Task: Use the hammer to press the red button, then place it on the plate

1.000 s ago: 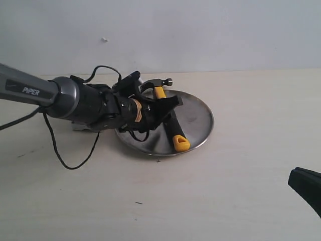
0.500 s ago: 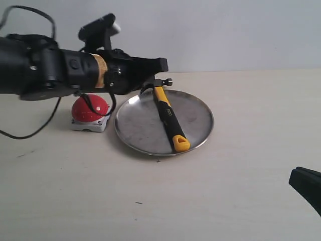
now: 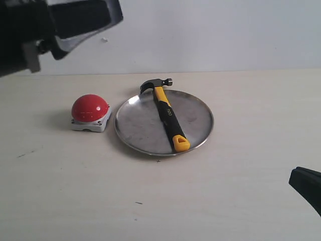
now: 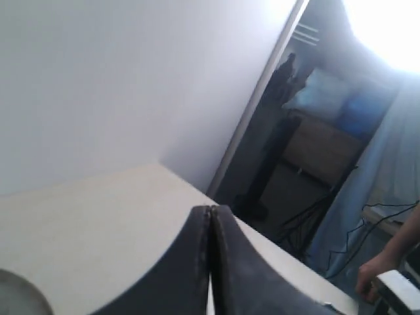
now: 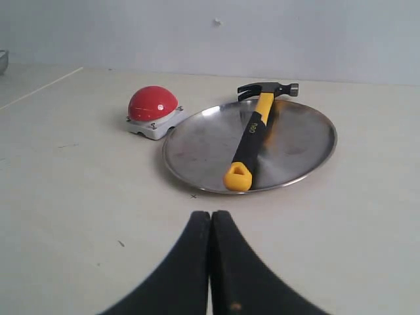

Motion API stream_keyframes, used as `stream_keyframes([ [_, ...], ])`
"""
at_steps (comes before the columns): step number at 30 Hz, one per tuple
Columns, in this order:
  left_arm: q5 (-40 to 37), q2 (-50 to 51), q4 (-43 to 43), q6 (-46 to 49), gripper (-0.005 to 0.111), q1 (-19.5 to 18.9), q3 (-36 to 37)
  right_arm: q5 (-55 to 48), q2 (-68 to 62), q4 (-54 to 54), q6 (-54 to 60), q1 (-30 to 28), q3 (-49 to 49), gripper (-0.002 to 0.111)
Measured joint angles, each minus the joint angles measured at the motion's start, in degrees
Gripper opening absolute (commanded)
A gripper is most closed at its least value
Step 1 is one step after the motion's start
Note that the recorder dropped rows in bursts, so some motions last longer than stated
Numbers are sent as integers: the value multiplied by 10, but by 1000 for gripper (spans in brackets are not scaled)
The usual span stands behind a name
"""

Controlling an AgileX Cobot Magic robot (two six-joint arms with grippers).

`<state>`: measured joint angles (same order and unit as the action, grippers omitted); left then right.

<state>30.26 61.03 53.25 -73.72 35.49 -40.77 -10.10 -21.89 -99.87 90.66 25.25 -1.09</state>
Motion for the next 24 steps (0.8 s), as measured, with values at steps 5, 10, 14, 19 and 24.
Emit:
stream_keyframes([
  [5,19,-66,20,-36,0,0,1,0,0,0,0,0,0,0],
  [10,-15,-126,143,-85,0,1,17,0,0,0,0,0,0,0],
  [14,-49,-179,242,-150,0,-7,78,0,0,0,0,0,0,0],
  [19,-60,-282,276,-165,0,-78,183,0,0,0,0,0,0,0],
  [24,-62,-414,278,-170,0,-168,275,0,0,0,0,0,0,0],
])
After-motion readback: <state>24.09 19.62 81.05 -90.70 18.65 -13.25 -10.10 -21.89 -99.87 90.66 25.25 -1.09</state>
